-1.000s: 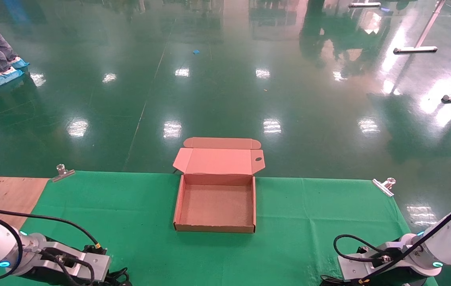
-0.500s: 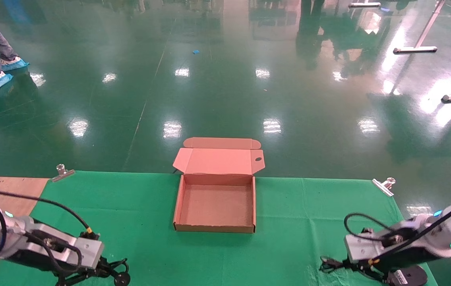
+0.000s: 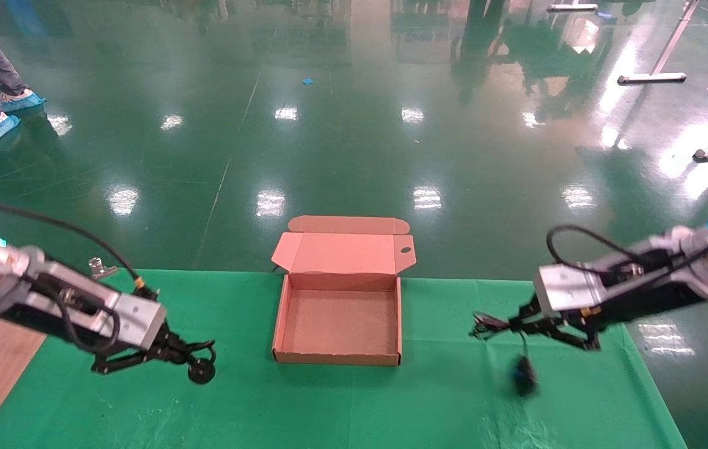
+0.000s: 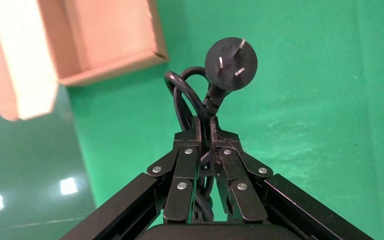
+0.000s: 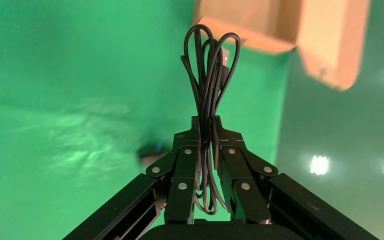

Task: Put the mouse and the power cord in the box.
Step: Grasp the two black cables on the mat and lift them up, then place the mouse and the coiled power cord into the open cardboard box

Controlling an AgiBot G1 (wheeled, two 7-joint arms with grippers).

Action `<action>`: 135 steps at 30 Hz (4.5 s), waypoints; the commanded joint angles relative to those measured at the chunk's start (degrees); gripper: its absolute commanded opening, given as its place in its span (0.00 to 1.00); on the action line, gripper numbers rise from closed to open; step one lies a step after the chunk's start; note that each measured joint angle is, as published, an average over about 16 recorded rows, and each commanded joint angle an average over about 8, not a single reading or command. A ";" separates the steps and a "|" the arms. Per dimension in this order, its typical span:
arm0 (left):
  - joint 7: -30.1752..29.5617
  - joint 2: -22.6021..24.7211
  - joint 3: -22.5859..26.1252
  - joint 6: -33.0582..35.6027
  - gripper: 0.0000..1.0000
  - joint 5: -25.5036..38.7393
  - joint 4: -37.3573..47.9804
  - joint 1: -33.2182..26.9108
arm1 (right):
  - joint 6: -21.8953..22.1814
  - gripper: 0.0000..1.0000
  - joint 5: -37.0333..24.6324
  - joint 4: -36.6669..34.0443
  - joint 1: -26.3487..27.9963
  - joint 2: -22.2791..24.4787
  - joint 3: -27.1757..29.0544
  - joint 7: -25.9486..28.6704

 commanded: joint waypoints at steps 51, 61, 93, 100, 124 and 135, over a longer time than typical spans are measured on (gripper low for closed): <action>15.60 9.60 -17.63 -23.59 0.00 -25.63 -7.42 19.81 | 8.17 0.00 5.12 3.52 5.64 -10.80 -2.17 8.97; 24.02 10.75 -19.43 -38.23 0.00 -26.01 -19.26 33.72 | 6.60 0.00 5.98 2.44 5.31 -9.41 -1.70 7.61; 0.17 13.53 1.65 -66.60 0.00 -16.03 -29.77 41.49 | 5.05 0.00 6.40 2.20 3.12 -5.09 -1.45 5.74; -5.03 13.50 5.63 -67.26 0.05 -15.01 -29.49 40.61 | 4.89 0.00 6.44 2.21 2.82 -4.59 -1.42 5.64; -12.91 12.89 12.15 -67.20 1.00 -14.89 -29.63 38.40 | 3.91 0.00 7.19 3.40 1.68 -4.62 -1.09 6.20; -9.46 5.70 8.77 -48.08 1.00 -26.99 -38.06 34.40 | 3.57 0.00 7.46 5.09 1.70 -4.97 -0.97 7.42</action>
